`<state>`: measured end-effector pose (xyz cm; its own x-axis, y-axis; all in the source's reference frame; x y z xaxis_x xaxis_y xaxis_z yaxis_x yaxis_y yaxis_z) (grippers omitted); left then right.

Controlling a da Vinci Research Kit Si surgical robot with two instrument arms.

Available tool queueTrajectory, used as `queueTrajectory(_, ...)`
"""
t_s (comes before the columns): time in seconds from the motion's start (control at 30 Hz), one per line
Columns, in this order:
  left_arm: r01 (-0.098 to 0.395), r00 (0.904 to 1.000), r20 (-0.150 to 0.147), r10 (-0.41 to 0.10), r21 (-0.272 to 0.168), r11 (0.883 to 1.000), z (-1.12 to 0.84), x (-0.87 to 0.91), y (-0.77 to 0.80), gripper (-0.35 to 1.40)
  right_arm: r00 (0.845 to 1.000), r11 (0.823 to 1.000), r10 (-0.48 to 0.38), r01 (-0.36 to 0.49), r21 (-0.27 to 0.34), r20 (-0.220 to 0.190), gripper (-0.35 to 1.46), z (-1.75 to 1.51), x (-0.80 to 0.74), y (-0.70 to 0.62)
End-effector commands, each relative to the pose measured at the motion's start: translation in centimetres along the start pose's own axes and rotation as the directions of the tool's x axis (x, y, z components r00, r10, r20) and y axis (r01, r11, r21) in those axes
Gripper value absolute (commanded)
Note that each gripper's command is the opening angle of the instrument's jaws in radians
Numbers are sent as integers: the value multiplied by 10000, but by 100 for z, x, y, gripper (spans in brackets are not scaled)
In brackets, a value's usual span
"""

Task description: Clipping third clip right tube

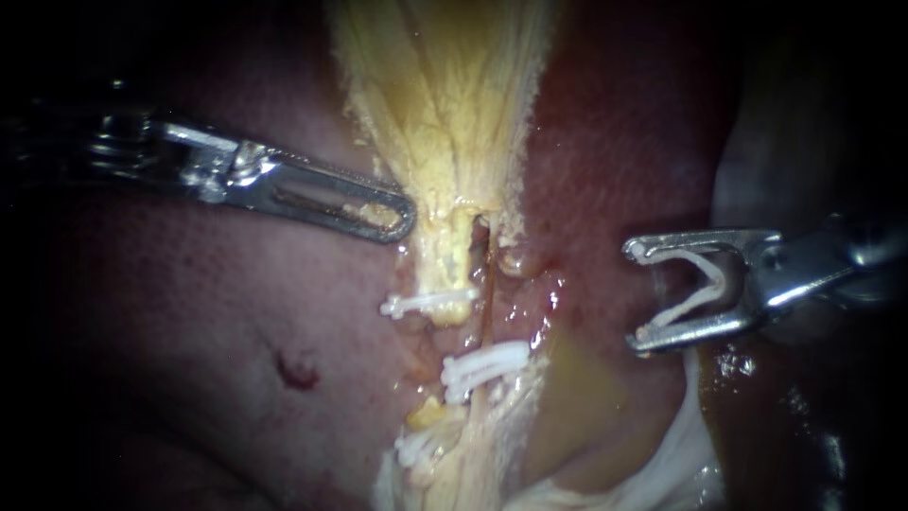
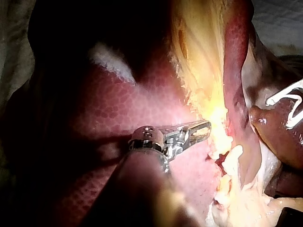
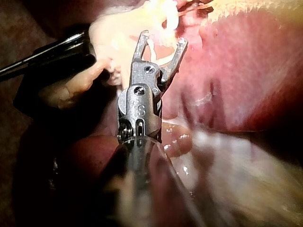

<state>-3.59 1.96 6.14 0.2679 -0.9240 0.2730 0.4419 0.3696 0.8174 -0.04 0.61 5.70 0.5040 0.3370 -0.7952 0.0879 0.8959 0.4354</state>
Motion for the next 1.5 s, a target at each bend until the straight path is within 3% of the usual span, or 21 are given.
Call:
queueTrajectory(0.03,-2,10000,-3,2,-1,10000,-1,0,0,-35,10000,10000,0,0,1,-1,50,0,0,0)
queueTrajectory(0.2,5,10000,-67,-4,93,10000,-19,-1,-1,-35,10000,10000,4,-4,-5,0,50,1,0,0)
queueTrajectory(0.57,173,9995,279,-165,-315,9994,-86,-21,-3,-35,10000,10000,9,-10,46,19,50,2,0,2)
queueTrajectory(0.87,183,9993,325,-173,-327,9993,-88,-21,-2,-35,9999,9997,7,-4,245,-123,50,28,12,9)
queueTrajectory(1.03,183,9993,325,-172,-327,9993,-88,-21,-2,-35,9960,9971,709,-692,332,-543,50,56,18,23)
queueTrajectory(1.17,183,9993,325,-173,-328,9993,-88,-21,-3,-35,9825,9869,1522,-1452,701,-1071,50,80,9,35)
queueTrajectory(1.37,180,9993,331,-169,-336,9993,-87,-20,-2,-35,9707,9744,2156,-2068,884,-1060,50,112,-13,52)
queueTrajectory(1.5,181,9993,335,-169,-342,9993,-86,-20,-2,-35,9648,9673,2414,-2305,1062,-1046,50,130,-20,65)
